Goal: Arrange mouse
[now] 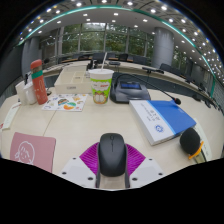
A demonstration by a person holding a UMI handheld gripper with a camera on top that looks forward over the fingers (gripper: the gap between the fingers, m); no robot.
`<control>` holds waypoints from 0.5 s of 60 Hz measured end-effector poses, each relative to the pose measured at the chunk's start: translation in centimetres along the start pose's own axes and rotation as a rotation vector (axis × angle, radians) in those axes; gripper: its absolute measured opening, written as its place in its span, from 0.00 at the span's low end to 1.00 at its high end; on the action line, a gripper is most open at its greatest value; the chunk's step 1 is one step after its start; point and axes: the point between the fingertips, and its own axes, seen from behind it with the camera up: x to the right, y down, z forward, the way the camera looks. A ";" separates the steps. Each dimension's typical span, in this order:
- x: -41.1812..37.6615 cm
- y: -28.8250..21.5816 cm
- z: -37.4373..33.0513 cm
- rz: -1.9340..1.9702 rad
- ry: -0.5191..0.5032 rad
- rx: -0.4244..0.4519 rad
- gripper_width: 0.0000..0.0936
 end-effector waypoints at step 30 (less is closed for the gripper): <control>-23.2 -6.1 -16.3 -0.023 -0.070 0.170 0.35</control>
